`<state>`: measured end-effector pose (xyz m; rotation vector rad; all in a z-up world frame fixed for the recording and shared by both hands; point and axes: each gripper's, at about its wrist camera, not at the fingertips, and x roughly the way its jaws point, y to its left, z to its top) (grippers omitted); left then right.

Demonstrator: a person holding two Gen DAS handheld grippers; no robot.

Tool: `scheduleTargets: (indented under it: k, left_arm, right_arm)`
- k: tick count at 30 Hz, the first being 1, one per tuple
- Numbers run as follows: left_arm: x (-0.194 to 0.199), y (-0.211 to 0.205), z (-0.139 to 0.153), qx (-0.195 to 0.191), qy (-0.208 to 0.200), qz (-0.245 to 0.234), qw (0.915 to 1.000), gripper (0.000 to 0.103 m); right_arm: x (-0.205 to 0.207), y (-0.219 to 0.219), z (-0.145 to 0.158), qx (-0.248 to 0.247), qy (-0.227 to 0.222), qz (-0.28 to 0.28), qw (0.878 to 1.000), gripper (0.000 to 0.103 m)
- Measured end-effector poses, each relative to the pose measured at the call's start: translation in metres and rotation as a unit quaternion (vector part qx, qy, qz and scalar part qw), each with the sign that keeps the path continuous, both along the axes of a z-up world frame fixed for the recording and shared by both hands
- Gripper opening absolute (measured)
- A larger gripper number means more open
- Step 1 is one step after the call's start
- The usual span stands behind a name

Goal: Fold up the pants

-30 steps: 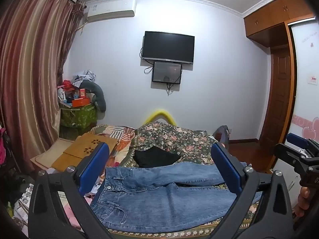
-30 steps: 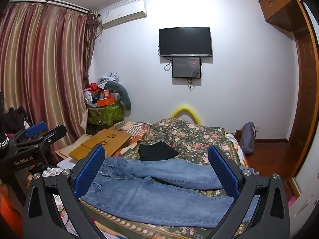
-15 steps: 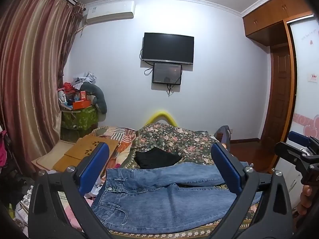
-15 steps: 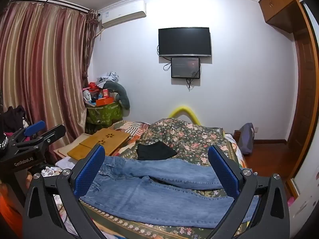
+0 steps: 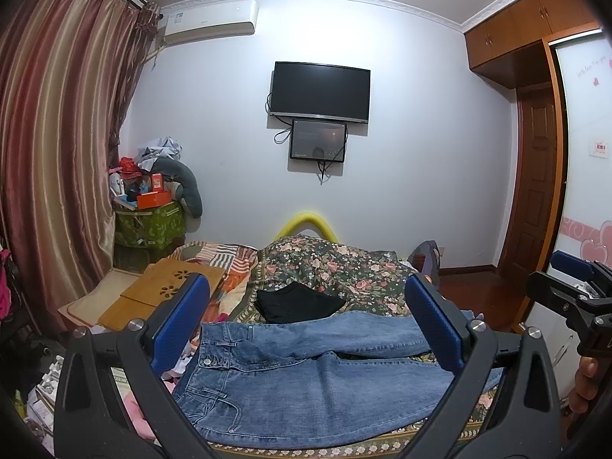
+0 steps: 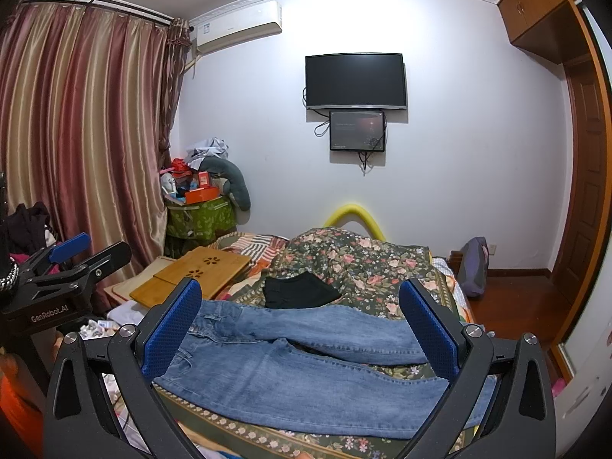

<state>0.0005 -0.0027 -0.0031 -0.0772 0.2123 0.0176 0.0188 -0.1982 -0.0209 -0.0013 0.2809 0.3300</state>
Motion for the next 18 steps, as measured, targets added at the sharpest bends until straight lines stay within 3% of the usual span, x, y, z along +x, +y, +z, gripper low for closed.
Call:
scheduleTargets:
  k: [18]
  left_arm:
    - [-0.0033,-0.0025,0.0043,0.004,-0.003,-0.002,1.0000,0.103]
  right_arm:
    - [-0.0048,0.0075,0.0040,0.000,0.000,-0.002,1.000,0.103]
